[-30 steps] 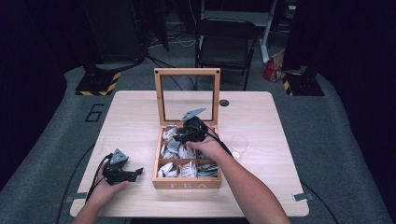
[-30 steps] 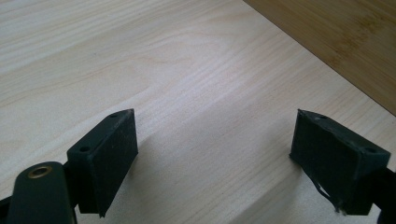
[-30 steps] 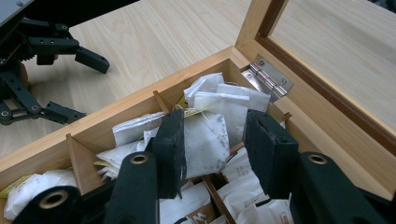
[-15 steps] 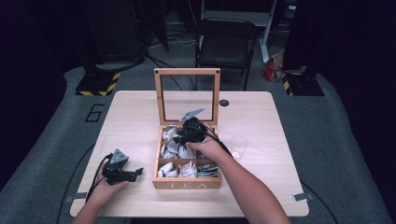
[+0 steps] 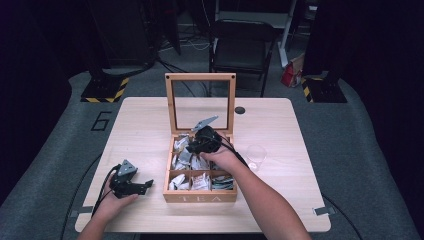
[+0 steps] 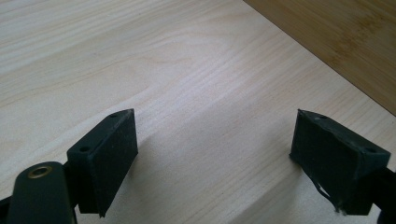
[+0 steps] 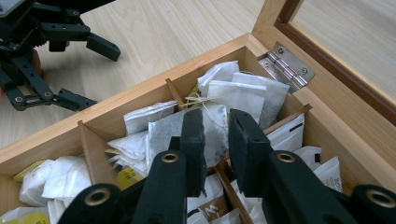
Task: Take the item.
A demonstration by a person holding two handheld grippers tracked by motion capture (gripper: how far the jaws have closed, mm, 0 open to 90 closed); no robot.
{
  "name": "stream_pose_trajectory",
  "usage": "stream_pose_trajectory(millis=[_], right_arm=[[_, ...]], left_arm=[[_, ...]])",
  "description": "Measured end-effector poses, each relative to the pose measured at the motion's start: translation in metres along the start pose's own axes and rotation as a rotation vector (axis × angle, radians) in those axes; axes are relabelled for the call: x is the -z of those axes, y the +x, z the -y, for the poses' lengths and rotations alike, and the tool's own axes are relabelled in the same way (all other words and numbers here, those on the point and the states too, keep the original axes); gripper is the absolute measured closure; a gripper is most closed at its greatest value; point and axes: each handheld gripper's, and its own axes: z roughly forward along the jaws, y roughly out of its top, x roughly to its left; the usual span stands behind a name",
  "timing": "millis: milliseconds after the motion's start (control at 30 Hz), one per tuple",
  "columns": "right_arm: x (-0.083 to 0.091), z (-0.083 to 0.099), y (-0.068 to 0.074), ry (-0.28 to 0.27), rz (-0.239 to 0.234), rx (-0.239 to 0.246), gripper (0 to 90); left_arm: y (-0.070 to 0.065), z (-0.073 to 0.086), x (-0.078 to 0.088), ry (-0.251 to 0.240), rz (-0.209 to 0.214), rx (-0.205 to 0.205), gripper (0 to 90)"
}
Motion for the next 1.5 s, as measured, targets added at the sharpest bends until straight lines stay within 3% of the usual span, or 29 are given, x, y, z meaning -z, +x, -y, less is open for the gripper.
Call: stream_pose_trajectory(millis=[400,833,1133,1400,1433,1500], right_arm=[[0.002,-0.002,0.004,-0.005,-0.019,0.014,88.7],[0.01,-0.006,0.01,-0.037,-0.031,0.031,89.7],[0.019,-0.017,0.02,-0.053,-0.038,0.076,90.0],[0.026,-0.022,0.024,-0.063,-0.039,0.086,90.0],[0.026,-0.022,0.022,-0.068,-0.04,0.106,90.0],[0.029,-0.023,0.024,-0.065,-0.039,0.095,90.0]], left_arm=[[0.0,0.0,0.0,0.0,0.0,-0.003,14.1],[0.0,0.0,0.0,0.0,-0.001,-0.003,14.1],[0.0,0.0,0.0,-0.004,-0.001,0.003,14.1],[0.0,0.0,0.0,0.001,0.0,-0.003,14.1],[0.0,0.0,0.0,0.001,-0.001,-0.004,14.1],[0.0,0.0,0.0,0.001,0.0,-0.004,14.1]])
